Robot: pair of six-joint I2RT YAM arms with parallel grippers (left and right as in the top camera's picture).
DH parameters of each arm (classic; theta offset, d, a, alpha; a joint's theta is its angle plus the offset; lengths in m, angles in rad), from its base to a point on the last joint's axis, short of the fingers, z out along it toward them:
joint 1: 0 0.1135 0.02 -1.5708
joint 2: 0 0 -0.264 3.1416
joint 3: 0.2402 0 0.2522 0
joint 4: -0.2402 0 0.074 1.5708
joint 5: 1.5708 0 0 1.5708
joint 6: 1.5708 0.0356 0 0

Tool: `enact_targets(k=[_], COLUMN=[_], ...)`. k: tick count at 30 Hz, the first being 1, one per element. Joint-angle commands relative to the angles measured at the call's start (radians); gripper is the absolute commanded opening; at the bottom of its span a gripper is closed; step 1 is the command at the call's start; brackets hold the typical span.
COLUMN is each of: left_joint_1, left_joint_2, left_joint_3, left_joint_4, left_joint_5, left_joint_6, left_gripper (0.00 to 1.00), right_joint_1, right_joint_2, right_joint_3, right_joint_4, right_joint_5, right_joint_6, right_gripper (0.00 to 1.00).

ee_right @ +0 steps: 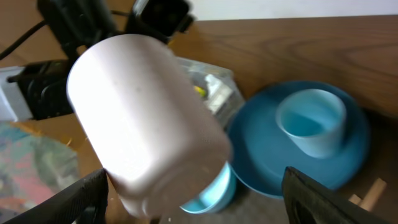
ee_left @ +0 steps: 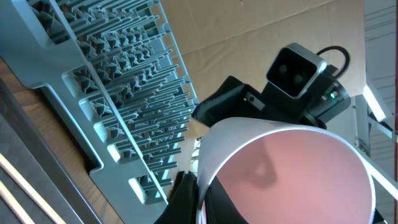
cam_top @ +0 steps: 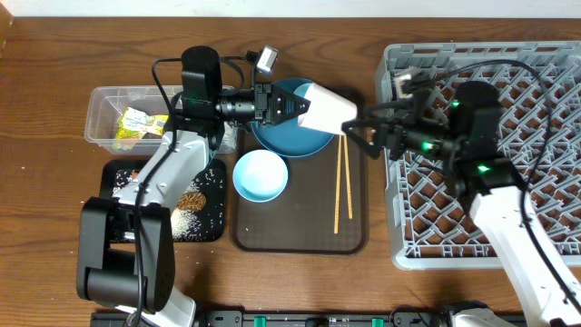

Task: Sort waste into correct bins and load items into the dishwasher rack
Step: 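Bring the right gripper to the pink cup and grasp its base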

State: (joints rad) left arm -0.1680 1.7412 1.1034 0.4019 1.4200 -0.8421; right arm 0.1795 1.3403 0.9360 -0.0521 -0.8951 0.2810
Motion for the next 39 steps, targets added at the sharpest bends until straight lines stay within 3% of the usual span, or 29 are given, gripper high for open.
enact_targets(k=[1, 6, 14, 23, 27, 39], left_joint_1=[-0.003, -0.003, -0.003, -0.003, -0.003, -0.003], left_joint_2=[-0.002, -0.002, -0.002, -0.002, -0.002, -0.002], left_joint_3=[0.002, 0.002, 0.002, 0.002, 0.002, 0.002], left_joint_4=[0.008, 0.008, 0.008, 0.008, 0.008, 0.008], left_joint_5=[0.005, 0.005, 0.005, 0.005, 0.005, 0.005], left_joint_6=[-0.006, -0.005, -0.006, -0.005, -0.005, -0.005], left_gripper=[0.06, 0.06, 0.06, 0.06, 0.06, 0.06], right_joint_1=[0.039, 0.051, 0.051, 0.051, 0.052, 0.069], right_joint_2=[0.023, 0.032, 0.032, 0.032, 0.032, 0.033], right_joint_3=[0.012, 0.012, 0.012, 0.012, 0.012, 0.012], right_joint_4=[0.036, 0.08, 0.124, 0.149, 0.177, 0.186], right_joint_5=[-0.031, -0.061, -0.116, -0.119, -0.119, -0.096], right_joint_6=[-0.005, -0.005, -0.004, 0.004, 0.003, -0.009], right_gripper=[0.82, 0.77, 0.52, 0.52, 0.59, 0.6])
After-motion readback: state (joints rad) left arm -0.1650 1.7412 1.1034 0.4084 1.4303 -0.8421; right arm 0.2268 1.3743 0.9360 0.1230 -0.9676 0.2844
